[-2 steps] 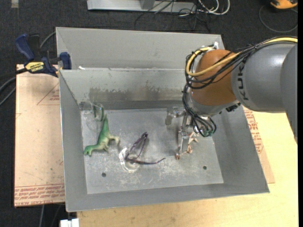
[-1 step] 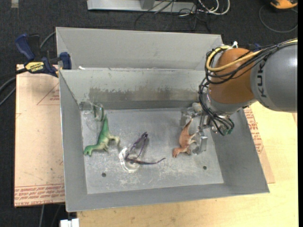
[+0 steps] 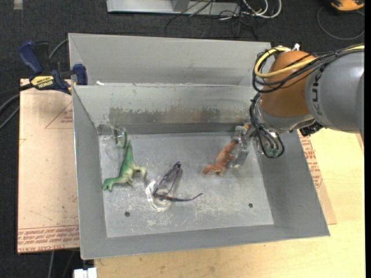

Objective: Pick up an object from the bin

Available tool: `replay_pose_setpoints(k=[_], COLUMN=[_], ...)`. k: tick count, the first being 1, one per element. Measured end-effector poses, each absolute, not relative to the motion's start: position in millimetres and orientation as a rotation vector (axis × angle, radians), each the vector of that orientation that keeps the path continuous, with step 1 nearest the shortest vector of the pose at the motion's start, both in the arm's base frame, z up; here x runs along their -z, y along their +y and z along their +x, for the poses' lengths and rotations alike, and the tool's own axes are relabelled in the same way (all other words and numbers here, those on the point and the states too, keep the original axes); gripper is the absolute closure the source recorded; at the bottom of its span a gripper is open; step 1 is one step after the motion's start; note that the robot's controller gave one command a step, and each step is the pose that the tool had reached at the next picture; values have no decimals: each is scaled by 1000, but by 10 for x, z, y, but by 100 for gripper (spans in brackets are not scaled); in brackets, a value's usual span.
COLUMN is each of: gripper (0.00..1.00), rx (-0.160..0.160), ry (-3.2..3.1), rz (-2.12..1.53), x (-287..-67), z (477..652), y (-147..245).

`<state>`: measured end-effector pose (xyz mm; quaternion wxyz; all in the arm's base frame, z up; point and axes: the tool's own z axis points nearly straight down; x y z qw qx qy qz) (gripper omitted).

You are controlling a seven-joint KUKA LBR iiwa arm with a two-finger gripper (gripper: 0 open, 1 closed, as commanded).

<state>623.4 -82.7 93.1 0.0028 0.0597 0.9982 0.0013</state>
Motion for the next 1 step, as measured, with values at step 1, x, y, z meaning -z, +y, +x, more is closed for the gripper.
replay_pose_setpoints(k=[1], gripper=[100], rx=[-4], ry=[3130], rz=[188], x=[-931], z=[6233], y=[-828])
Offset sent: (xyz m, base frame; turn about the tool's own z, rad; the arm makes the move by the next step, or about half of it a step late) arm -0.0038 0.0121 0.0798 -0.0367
